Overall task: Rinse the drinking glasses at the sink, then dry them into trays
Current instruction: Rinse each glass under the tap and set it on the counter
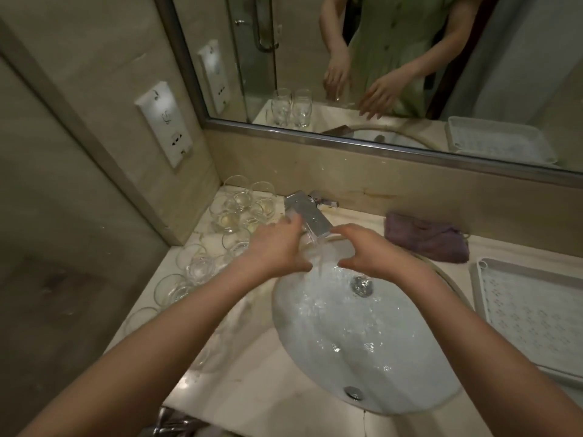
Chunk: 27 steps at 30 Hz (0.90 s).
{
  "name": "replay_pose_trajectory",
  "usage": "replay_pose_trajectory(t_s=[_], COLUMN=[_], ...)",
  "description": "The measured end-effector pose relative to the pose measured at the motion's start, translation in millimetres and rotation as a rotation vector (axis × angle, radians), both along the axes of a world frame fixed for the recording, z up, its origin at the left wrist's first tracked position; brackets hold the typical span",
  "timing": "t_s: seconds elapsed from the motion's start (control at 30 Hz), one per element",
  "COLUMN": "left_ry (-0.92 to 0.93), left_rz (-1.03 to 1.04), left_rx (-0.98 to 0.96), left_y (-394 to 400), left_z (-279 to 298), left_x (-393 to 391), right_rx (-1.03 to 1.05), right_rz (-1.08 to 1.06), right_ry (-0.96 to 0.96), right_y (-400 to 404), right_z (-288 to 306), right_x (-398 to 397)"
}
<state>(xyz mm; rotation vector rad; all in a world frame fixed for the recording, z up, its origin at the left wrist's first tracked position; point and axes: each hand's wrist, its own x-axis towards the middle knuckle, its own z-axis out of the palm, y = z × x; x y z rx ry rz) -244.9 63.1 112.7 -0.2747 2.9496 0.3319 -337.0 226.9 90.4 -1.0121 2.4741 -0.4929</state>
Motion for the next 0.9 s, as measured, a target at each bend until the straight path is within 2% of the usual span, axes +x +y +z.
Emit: replay_pose_trajectory(t_s=[0.1, 0.2, 0.33, 0.4, 0.53, 0.67, 0.9], left_ry=[0.156, 0.334, 0.492, 0.519, 0.487, 0.449, 0.370], left_rz=[0.236, 0.415, 0.597, 0.672, 0.715, 0.794, 0.793], left_rx=[0.449, 0.598, 0.613, 0.584, 0.462, 0.495, 0.543], left_y=[-34.4, -69.0, -117.5, -138.2, -171.0, -192.9, -209.3], left_z=[11.8, 11.7, 3.6, -2.0, -27.5, -57.9, -94.8], left_x=[5.9, 12.2, 16.8, 18.0, 18.8, 21.0, 16.5], right_rx=[-0.063, -0.114, -0.139, -0.089, 0.106, 0.322, 0.413], right_rz=[0.046, 0.115, 0.197, 0.251, 0.359, 0.433, 0.529], right_ry=[0.065, 0.127, 0.155, 0.187, 0.275, 0.342, 0.355], right_y=[-27.0, -63.0, -117.4, -143.3, -182.8, -203.5, -225.2], right_z=[17.7, 28.3, 25.1, 15.7, -16.8, -49.1, -76.7], right_x=[-7.1, -12.7, -18.4, -20.6, -28.0, -39.2, -48.5])
